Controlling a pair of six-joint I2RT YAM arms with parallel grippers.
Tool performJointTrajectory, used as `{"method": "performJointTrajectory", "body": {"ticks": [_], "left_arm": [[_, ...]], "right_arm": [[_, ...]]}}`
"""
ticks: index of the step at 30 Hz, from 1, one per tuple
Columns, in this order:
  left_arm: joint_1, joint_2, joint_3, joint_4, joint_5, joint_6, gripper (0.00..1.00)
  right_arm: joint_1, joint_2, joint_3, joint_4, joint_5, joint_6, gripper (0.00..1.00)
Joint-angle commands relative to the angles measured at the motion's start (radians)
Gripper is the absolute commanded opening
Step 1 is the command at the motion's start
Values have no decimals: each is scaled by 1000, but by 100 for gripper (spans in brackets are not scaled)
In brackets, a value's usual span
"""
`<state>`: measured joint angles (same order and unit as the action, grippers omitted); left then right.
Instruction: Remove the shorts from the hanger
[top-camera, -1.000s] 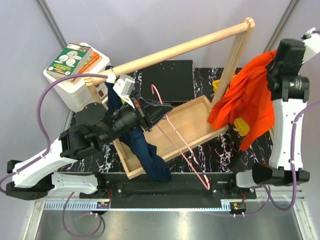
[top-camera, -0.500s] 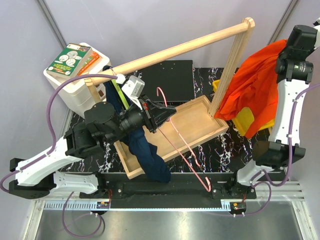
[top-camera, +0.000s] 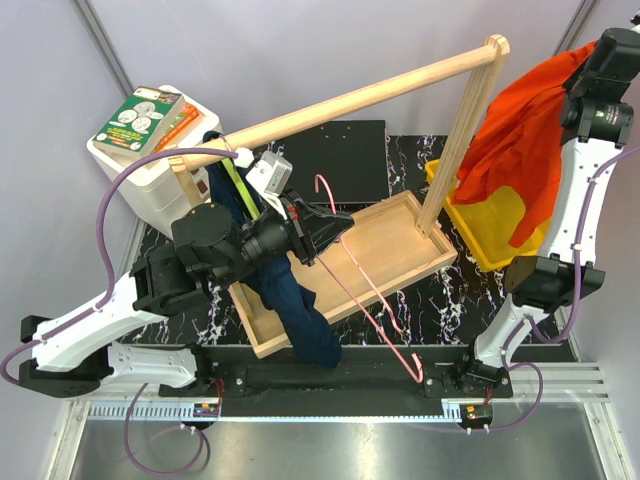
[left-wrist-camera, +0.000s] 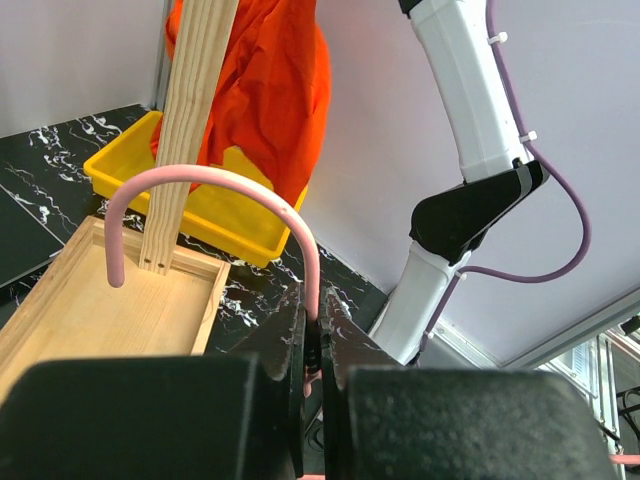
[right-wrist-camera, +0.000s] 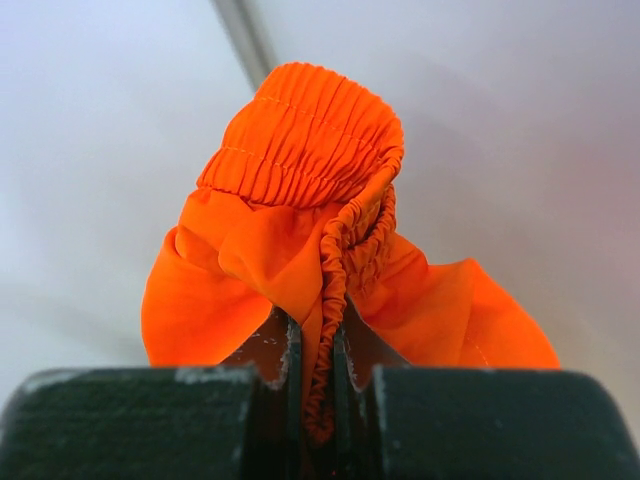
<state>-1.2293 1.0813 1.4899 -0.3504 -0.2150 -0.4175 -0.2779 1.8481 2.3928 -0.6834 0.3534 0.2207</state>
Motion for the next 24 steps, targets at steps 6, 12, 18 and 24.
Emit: {"method": "performJointTrajectory", "body": {"ticks": [6,12,18,24], "left_arm": [[2,-12,1,30,14,0,0],[2,-23,-13,30,9,-10,0],[2,-15,-14,34,11,-15,0],[2,8,-11,42,26,-15,0]], "right_arm": [[3,-85,-374,255,-182,49,0],[3,-135,-609,395,-105,40,0],[3,-55,-665,237,-62,127,0],[3,-4,-791,167,-79,195,28]]}}
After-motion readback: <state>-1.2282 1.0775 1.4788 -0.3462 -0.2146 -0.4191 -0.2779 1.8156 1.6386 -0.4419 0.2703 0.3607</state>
